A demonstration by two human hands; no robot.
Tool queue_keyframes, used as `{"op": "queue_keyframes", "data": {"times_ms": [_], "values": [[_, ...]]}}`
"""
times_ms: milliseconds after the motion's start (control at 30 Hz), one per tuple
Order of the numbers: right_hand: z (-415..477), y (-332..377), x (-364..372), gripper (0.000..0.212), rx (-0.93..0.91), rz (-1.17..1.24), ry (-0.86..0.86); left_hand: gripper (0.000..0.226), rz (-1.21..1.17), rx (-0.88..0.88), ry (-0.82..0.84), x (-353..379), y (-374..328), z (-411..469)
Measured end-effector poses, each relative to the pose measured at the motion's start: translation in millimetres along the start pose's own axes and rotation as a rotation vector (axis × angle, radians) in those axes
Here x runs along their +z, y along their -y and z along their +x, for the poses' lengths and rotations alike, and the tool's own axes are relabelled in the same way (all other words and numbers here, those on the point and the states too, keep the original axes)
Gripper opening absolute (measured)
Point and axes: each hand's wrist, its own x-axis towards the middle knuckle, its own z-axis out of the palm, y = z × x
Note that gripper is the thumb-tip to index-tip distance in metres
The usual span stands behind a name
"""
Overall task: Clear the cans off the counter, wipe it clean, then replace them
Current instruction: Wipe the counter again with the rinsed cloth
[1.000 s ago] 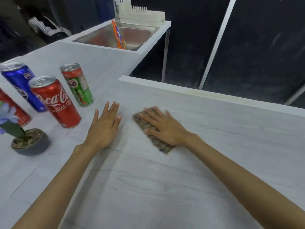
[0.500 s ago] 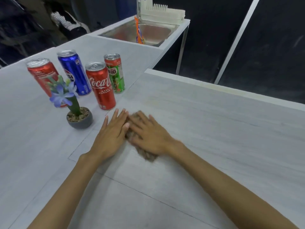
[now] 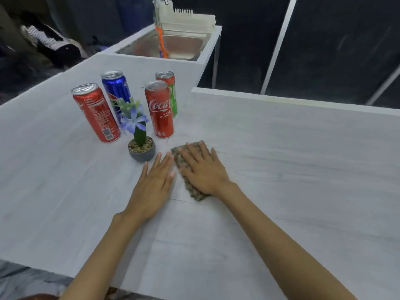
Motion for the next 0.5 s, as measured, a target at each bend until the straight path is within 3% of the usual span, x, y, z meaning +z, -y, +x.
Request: {"op": "queue_keyframes", "data": {"times_ms": [133, 233, 367, 433, 500], "values": [[-89, 23, 20, 0.058, -0.066, -0.018, -0.083, 0.052, -0.043, 0.052, 0.025, -3, 7, -17], [-116, -20, 10, 0.057, 0.192, -0.028, -0.123, 0.052, -0.04, 0.096, 0.068, -5, 10, -22], [-83, -56, -14, 0.059, 0.599, 0.013, -0.131, 0.051, -0.056, 0.133, 0.07, -7, 8, -20], [-57, -44, -13, 0.06, 0.614, 0.031, -0.14, 0.051, -0.06, 0.129, 0.071, -6, 3, -12], [-39, -20, -3, 0.061, 0.488, 0.024, -0.136, 0.051, -0.05, 0.121, 0.075, -1, -4, 1]]}}
